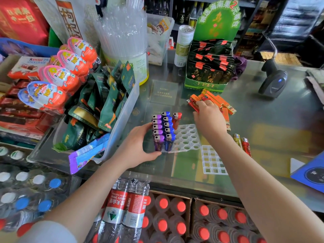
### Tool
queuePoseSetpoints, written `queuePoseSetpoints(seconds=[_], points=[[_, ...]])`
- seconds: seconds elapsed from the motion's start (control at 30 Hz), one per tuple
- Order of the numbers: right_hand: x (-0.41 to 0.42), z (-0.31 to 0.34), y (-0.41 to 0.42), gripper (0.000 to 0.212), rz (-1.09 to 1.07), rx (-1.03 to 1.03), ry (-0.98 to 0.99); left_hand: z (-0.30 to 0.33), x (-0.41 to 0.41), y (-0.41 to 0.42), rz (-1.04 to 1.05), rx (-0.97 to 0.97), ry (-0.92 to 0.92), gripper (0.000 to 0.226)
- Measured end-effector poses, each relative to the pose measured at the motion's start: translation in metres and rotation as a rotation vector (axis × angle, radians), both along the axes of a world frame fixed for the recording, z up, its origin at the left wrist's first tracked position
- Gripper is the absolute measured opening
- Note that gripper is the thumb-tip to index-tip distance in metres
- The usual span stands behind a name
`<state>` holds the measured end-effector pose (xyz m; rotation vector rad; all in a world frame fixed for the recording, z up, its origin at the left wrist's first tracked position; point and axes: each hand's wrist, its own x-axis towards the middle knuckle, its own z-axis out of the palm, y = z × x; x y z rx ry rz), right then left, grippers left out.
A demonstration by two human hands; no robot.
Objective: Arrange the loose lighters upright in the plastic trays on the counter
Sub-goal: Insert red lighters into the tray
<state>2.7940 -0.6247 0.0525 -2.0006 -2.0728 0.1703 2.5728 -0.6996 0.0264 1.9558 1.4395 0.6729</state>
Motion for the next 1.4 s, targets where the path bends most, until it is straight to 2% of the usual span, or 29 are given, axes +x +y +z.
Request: queuePoseSetpoints(seconds=[0.1, 0.27, 0.4, 0.5, 0.77, 0.87, 1.03, 1.27, 1.4], points=[[-0.006, -0.004, 0.014, 0.019, 0.006, -0.034, -0.079, -0.002, -0.002, 0.002, 0.002, -0.008, -0.027, 0.064], [-0.012, -0.004, 0.032, 0.011, -0.045, -0.109, 0.072, 0.001, -0.001, 0.000, 0.008, 0.017, -0.040, 0.061], [-0.021, -0.008, 0.032, 0.023, -0.103, -0.173, 0.125, -0.001, -0.001, 0.001, 0.007, 0.014, -0.039, 0.062], [-0.022, -0.010, 0.030, 0.019, -0.087, -0.164, 0.181, -0.003, -0.002, 0.002, 0.004, 0.004, -0.042, 0.064], [-0.015, 0.007, -0.040, 0.013, -0.022, -0.075, 0.847, -0.006, 0.001, 0.003, 0.027, 0.033, -0.006, 0.059], [-0.017, -0.002, -0.056, 0.016, -0.020, -0.117, 0.994, -0.007, 0.002, 0.001, 0.053, 0.052, 0.011, 0.062], [-0.024, -0.009, -0.064, 0.017, 0.006, -0.090, 0.971, -0.001, 0.001, -0.014, 0.090, 0.074, 0.009, 0.068], [-0.030, -0.012, -0.070, 0.015, 0.117, -0.038, 0.720, -0.001, -0.009, -0.021, 0.090, -0.011, 0.008, 0.072], [-0.023, -0.010, -0.072, 0.014, 0.255, 0.023, 0.562, -0.002, -0.012, -0.020, 0.064, -0.027, 0.023, 0.076]])
